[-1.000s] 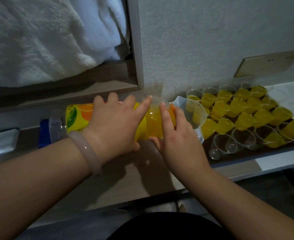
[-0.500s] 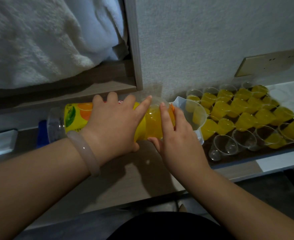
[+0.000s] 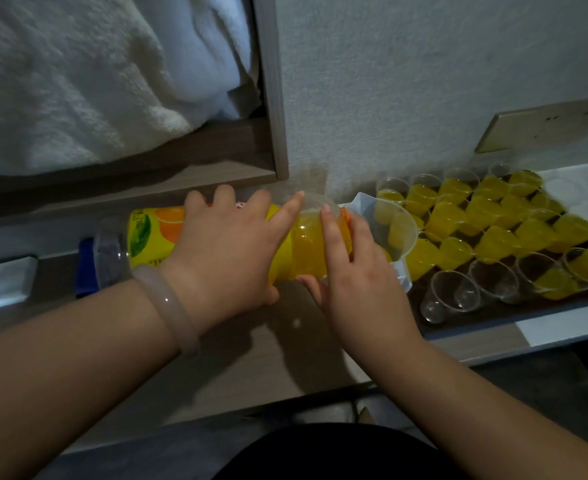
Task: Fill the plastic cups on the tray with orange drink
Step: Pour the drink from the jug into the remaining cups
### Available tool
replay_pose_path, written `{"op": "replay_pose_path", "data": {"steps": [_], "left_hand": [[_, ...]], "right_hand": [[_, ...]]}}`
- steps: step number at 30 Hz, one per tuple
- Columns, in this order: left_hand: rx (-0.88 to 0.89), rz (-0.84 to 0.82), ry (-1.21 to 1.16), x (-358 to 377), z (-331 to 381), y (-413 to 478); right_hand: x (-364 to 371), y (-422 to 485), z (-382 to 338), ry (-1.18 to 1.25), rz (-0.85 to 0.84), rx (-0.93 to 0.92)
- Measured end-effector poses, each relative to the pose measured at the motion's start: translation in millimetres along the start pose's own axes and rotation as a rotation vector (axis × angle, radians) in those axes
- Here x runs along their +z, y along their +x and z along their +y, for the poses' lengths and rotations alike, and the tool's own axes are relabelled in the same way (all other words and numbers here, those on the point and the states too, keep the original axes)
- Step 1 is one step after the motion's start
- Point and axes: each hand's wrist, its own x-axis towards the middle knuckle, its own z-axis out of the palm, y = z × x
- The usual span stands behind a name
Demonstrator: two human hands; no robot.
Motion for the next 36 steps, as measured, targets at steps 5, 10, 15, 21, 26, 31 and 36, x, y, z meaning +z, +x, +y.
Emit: {"op": "replay_pose_path", "data": {"steps": [5,10,15,21,26,31,36], "left_hand": [[-0.009,0.010,-0.033,4.4,-0.8,-1.8],[-0.028,0.020,-0.110,13.7,0.2,-6.8],[-0.043,0.042,-0.208,23.0,1.0,-14.5],[-0.098,0.054,-0.371,38.5,5.5,-20.0],[-0.123,0.176,-0.597,66.9,15.8,-24.4],[-0.109,0.302,-0.804,96.3,32.4,-25.0],[-0.093,0.363,-1.086,121.9,48.4,-20.8]], "right_hand": [[-1.7,0.1,0.8,-0.010,0.018,-0.017],[-4.2,-0.3,2.7,-0.040,0.019,-0.037],[-8.5,-0.6,2.8,-0.085,0.047,-0.069],[-16.2,-2.0,3.7,-0.109,0.056,-0.122],[-22.6,-5.0,1.5,-0.161,0.136,-0.175],[-20.2,-11.9,-8.1,-0.202,0.200,-0.222],[-17.7,-15.8,-18.9,-0.189,0.232,-0.287]]}}
